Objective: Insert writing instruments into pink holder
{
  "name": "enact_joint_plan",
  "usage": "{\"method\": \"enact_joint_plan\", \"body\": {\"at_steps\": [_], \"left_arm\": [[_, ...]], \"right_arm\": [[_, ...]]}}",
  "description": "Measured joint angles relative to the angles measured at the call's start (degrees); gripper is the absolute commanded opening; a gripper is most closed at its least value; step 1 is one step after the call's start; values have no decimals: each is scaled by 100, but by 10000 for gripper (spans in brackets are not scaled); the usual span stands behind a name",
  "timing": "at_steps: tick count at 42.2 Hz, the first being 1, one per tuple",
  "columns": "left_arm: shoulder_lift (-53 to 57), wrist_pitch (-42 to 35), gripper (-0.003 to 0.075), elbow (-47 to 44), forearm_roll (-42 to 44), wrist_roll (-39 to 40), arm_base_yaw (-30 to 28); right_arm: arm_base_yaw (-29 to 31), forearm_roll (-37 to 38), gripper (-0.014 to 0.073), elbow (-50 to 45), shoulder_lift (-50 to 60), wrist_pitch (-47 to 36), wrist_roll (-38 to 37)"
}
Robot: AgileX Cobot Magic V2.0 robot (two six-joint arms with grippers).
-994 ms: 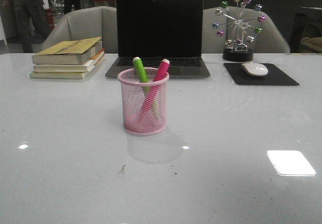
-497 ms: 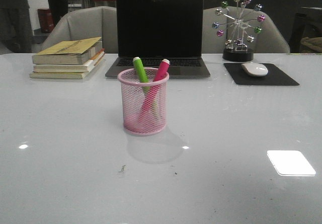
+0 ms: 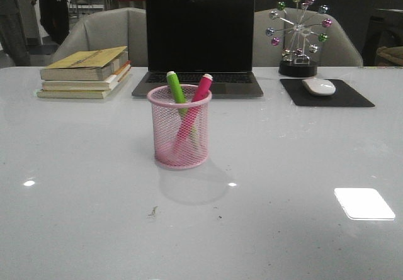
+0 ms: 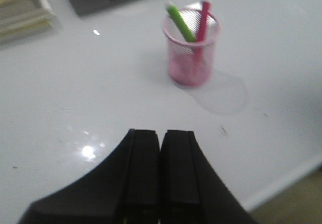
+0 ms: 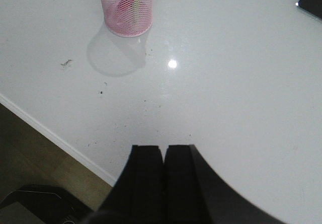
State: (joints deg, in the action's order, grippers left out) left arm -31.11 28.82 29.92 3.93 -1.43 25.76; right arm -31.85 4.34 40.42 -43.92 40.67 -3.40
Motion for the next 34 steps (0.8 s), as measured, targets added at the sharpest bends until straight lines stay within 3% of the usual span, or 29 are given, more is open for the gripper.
{"method": "enact_joint_plan", "body": {"at_steps": [8, 16, 34], "left_arm": [[1398, -1746, 92, -1489, -212, 0, -1238], [2678, -2427, 92, -2652, -752, 0, -2130], [3140, -2882, 92, -3044, -850, 0, -2331]], "right_arm": [[0, 0, 58, 0, 0, 0, 0], [0, 0, 58, 0, 0, 0, 0], [0, 0, 58, 0, 0, -13, 0]]}}
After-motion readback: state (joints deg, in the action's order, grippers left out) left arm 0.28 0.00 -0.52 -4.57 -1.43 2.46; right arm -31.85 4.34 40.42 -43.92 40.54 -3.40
